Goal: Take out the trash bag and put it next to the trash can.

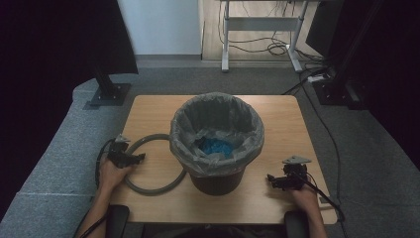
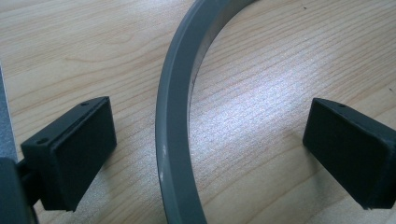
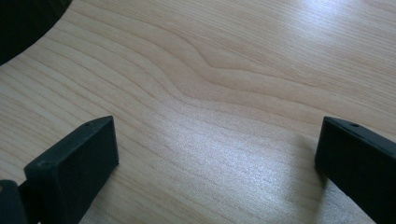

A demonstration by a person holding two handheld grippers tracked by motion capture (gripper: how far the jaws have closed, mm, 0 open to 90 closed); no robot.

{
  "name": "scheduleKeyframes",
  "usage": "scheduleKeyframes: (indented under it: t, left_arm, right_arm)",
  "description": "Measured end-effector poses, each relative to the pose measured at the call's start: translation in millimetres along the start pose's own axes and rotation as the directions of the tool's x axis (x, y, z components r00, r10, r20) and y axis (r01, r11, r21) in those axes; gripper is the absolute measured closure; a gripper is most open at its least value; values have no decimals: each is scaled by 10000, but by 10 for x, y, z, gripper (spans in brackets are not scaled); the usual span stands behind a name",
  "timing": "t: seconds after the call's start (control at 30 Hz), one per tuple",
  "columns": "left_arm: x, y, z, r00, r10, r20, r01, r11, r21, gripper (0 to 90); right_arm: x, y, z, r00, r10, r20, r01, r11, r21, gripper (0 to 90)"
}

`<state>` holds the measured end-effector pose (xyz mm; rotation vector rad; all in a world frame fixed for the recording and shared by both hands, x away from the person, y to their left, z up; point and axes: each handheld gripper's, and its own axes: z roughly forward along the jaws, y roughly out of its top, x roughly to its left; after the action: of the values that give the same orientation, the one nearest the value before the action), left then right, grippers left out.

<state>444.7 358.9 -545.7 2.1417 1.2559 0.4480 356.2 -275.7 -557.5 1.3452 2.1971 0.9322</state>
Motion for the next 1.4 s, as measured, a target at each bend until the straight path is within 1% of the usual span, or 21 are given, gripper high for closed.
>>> scheduleKeyframes:
  t: [0.2, 0.37, 0.43, 0.53, 0.6, 0.67, 0.77, 0.83, 0.9, 1.03, 1.07, 1.13, 1.2, 1.23, 1.33, 1.4]
  left_arm:
    - [2, 8, 1, 10000, -3, 13, 3, 10000, 59, 20]
    - [16, 27, -23, 10000, -83, -35, 83, 9998, 183, 64]
    - [27, 27, -34, 9999, -159, 21, 158, 9996, 226, 70]
    - [40, 28, -56, 9996, -243, 126, 239, 9993, 286, 72]
    - [37, 38, -83, 9998, -159, 116, 156, 9995, 264, 72]
    - [31, 54, -115, 10000, -56, 49, 55, 9998, 178, 72]
    - [26, 76, -165, 10000, -31, 55, 30, 10000, 52, 72]
    - [14, 95, -194, 9999, 38, 153, -39, 10000, 60, 72]
    - [0, 110, -221, 9996, 85, 266, -84, 10000, -24, 73]
    - [-40, 148, -279, 9988, 169, 463, -164, 9998, -101, 66]
    - [-59, 158, -296, 9986, 230, 475, -224, 9997, -127, 67]
    - [-90, 176, -330, 9971, 323, 684, -312, 9994, -179, 59]
    - [-115, 189, -350, 9958, 389, 834, -380, 9992, -120, 37]
    - [-123, 193, -356, 9947, 425, 932, -421, 9991, -66, 21]
    - [-156, 205, -387, 9934, 514, 1030, -518, 9987, 10, 24]
    - [-168, 217, -420, 9919, 521, 1157, -525, 9986, 9, 25]
  right_arm:
    - [0, 0, -1, 10000, -22, -20, 22, 10000, 3, 0]
    - [-20, -1, -11, 9995, -253, -167, 254, 9997, 44, 0]
    - [-21, 5, -14, 9994, -312, -160, 313, 9995, 87, 0]
    - [-15, 26, -36, 9987, -508, -9, 508, 9987, 106, 0]
    - [-17, 38, -52, 9982, -593, 51, 592, 9982, 28, 0]
    - [-30, 52, -66, 9988, -484, -53, 484, 9988, 47, 0]
    - [-38, 65, -95, 9990, -438, -119, 439, 9990, 52, 0]
    - [-32, 69, -123, 9985, -527, -169, 528, 9986, 91, 0]
    - [-31, 70, -153, 9987, -418, -287, 421, 9991, 72, 0]
    - [-22, 93, -199, 9979, -438, -473, 448, 9988, 216, 0]
    - [-21, 106, -213, 9975, -410, -583, 426, 9988, 255, 0]
    - [-4, 137, -250, 9963, -389, -764, 409, 9989, 249, 0]
    - [16, 169, -281, 9944, -448, -961, 478, 9984, 295, 0]
    - [30, 184, -298, 9943, -445, -973, 468, 9987, 221, 0]
    - [56, 232, -346, 9911, -441, -1258, 475, 9986, 243, 0]
    - [71, 264, -376, 9904, -549, -1265, 584, 9980, 243, 0]
